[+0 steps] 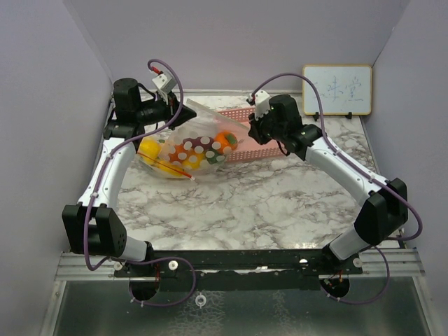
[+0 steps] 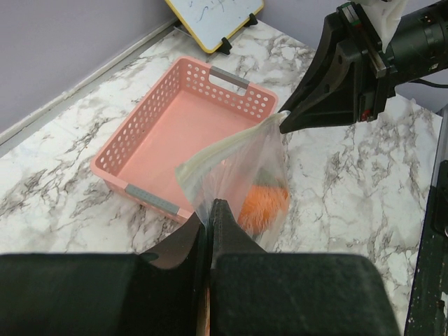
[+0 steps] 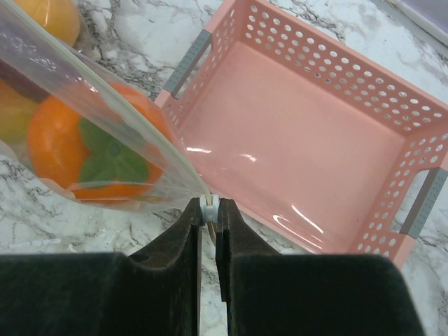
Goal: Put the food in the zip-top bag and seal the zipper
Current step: Zip the zipper food storage bag at the center of the board, then place the zipper food storage bag at the center of the board, then reset both arms
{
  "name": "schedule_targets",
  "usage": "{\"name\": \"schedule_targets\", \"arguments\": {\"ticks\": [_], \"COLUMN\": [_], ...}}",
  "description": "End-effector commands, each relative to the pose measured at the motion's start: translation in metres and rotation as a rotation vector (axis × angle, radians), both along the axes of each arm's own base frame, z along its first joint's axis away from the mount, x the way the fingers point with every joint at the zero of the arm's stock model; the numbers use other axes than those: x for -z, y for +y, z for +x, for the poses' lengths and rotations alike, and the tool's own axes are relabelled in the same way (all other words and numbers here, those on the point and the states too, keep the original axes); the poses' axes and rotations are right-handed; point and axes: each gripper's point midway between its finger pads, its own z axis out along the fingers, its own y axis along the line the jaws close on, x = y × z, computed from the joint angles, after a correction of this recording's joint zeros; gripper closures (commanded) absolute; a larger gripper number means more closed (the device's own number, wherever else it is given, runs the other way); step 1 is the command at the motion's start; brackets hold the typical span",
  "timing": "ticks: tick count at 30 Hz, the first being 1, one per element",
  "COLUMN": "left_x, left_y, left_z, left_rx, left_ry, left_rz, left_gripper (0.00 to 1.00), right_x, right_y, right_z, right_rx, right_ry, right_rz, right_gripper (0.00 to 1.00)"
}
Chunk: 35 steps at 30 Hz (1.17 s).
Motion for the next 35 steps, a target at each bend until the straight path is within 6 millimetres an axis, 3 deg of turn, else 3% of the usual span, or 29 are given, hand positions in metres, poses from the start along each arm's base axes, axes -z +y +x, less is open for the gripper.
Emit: {"name": "schedule_targets", "arguments": {"ticks": [1,2,6,7,8,10,13,16,19,22,32,35], "left_x": [-0.028,-0.025,-0.012,-0.007,-0.002,0.011,0.035,0.057,0.071,0.075,0.079,0.079], "left_y": [0.012,0.014,0.025,0.029,0.033,0.044,0.067,0.094,0.137,0.158,0.154,0.153], "left_z": [0.008,0.010,0.024,0.027,0.031,0.039,0.052,0.062,0.070,0.072,0.082,0.086], "left_rx": [-0.060,-0.081,-0.190,-0.215,-0.247,-0.339,-0.523,-0.744,-1.062,-1.191,-1.173,-1.163], "left_ry": [-0.094,-0.073,0.028,0.056,0.089,0.156,0.289,0.414,0.507,0.504,0.520,0.516], "left_rz": [0.004,0.002,0.011,0.016,0.021,0.032,0.026,0.016,0.019,0.039,0.035,0.042], "left_gripper": [1.00,1.00,0.96,0.83,0.59,0.18,0.03,0.01,0.01,0.01,0.01,0.01], "right_x": [0.002,-0.003,-0.030,-0.037,-0.045,-0.058,-0.070,-0.075,-0.077,-0.079,-0.077,-0.077], "right_y": [-0.026,-0.021,-0.004,-0.001,0.001,0.006,0.011,0.012,0.013,0.013,0.009,0.006], "right_z": [0.003,0.004,0.016,0.020,0.023,0.027,0.030,0.034,0.037,0.038,0.043,0.045], "right_rx": [0.105,0.100,0.111,0.118,0.125,0.136,0.139,0.150,0.157,0.160,0.188,0.211], "right_ry": [0.027,0.035,0.045,0.042,0.034,0.024,0.017,0.013,0.007,0.004,-0.009,-0.013], "right_rz": [-0.036,-0.008,0.076,0.095,0.117,0.157,0.198,0.214,0.214,0.219,0.202,0.199], "right_gripper": [0.97,0.94,0.53,0.43,0.34,0.31,0.30,0.30,0.29,0.29,0.29,0.17]}}
